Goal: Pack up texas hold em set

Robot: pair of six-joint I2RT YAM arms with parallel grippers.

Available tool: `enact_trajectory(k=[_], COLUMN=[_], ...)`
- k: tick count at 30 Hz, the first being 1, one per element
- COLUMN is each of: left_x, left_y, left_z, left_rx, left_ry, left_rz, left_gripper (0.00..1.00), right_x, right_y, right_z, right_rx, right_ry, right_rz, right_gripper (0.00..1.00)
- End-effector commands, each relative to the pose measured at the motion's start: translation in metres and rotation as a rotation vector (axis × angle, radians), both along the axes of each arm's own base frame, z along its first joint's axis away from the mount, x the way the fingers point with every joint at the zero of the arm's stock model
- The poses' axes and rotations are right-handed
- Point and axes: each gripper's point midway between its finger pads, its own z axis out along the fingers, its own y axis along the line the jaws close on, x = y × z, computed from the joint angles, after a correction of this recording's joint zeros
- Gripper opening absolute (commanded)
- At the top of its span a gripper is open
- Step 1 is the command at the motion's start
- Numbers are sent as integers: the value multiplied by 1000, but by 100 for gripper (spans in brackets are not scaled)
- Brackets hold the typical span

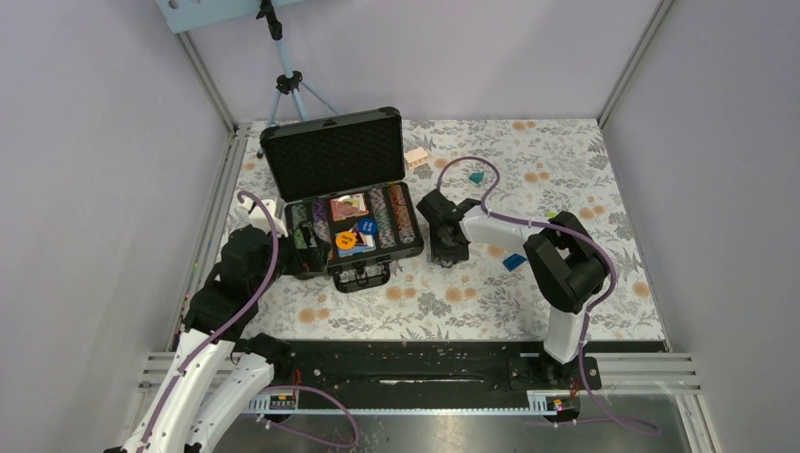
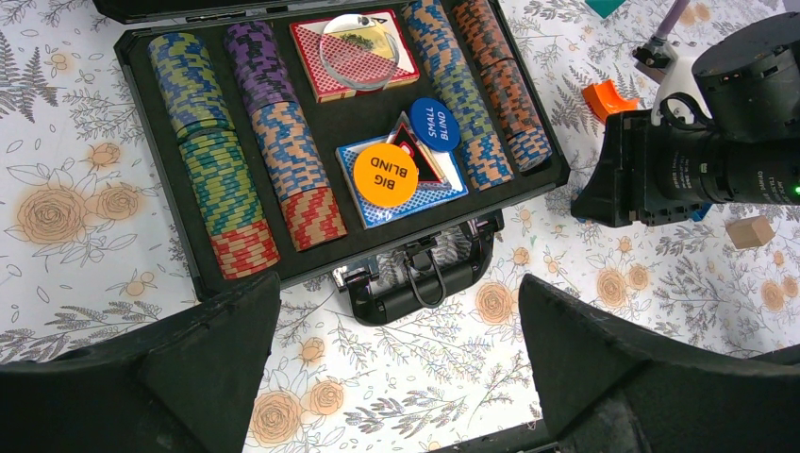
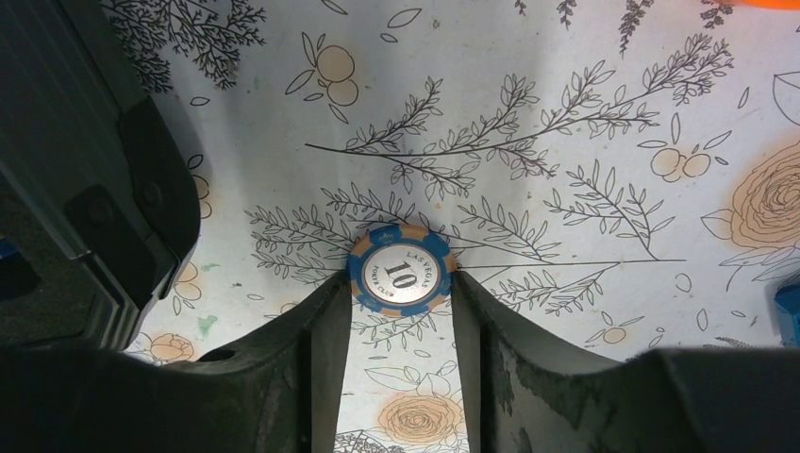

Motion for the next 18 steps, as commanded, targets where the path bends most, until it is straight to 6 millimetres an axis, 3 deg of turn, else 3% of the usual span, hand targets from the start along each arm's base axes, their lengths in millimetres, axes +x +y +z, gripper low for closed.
enact_trajectory(k=[1,12,18], left_x=[6,3,5], left_y=[1,-11,-23], left_z=[10,12,15], left_rx=[-3,-44,-104], left_ry=[-51,-29,-20], left_rz=[5,-43,-75], left_gripper=[96,96,96], right_x=[-3,0,-2], right_y=[-4,1,1], right_z=[3,38,41], right_rx=[-2,79,85], right_ry=[-30,-120,-123], right_rz=[12,80,101], right_gripper=[48,51,54])
